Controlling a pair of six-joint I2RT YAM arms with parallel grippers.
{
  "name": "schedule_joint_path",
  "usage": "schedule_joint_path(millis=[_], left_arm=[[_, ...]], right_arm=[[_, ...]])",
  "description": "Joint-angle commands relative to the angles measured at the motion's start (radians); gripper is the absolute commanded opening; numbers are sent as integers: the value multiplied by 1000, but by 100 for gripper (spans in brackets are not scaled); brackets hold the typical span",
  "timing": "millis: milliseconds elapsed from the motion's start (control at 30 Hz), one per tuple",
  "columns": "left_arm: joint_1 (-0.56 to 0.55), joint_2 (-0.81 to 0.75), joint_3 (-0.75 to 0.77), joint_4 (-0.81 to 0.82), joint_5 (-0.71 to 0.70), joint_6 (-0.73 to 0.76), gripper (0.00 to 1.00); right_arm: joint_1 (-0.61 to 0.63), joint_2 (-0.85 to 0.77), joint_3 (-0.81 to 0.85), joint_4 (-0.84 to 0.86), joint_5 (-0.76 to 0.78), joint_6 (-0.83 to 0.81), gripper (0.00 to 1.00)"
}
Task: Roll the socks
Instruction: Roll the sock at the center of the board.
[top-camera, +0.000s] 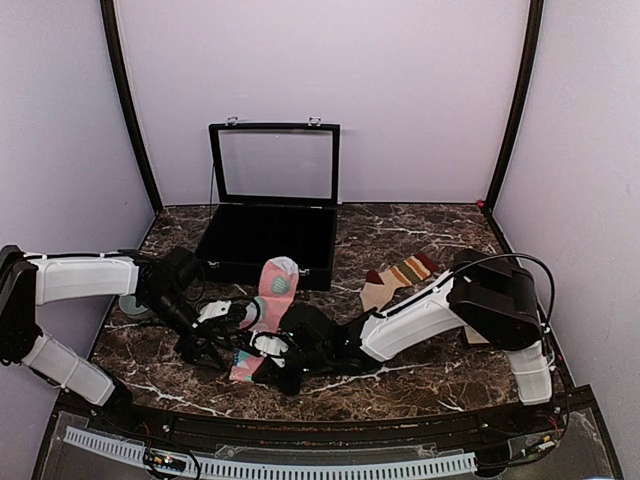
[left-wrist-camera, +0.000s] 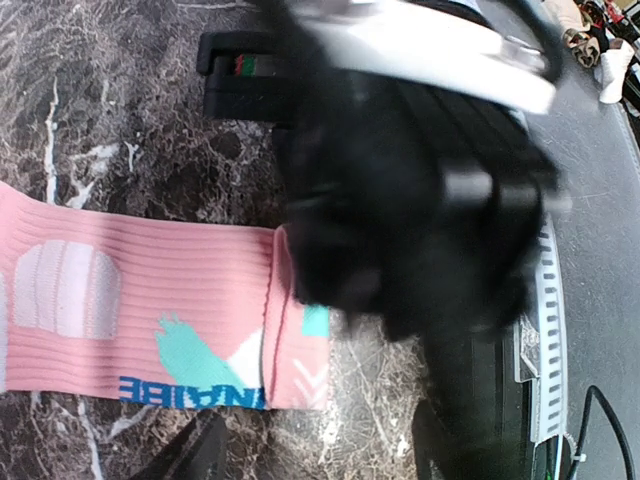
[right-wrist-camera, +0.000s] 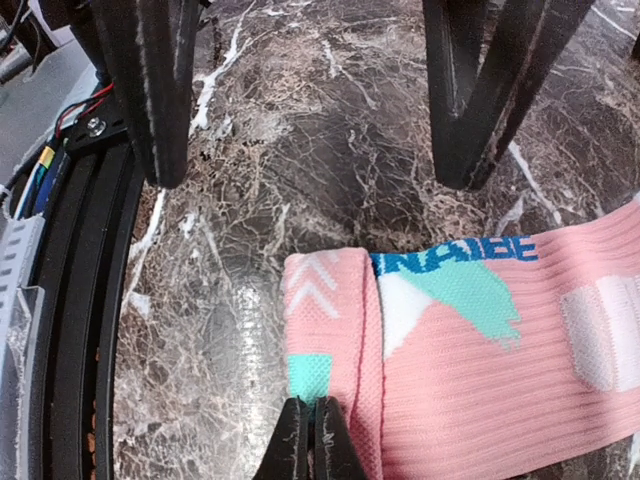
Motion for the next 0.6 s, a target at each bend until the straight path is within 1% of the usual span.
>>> schedule_joint_path(millis=[0,133,233,300,433,567], left_arm=[[-3,-30,-33,-5,20,59,63],[-8,-18,-32,5,28,69,52],[-11,-20,-39,23,38,70,49],[-10,-37,-57,50,39,65,52],[-20,-79,-92,91,30,59,63],[-53,-98,-103,123,7,48,66]], right_arm=[[-59,62,23,-142,-123,215,0],[-95,77,27,-140,-190,323,0],[-115,77,-1,-96,-221,390,0],[-127,81,-13,-78,-242,422,0],[-149,96,-16,-57,-272,471,0],[-156,111,17,-91,-284,488,0]])
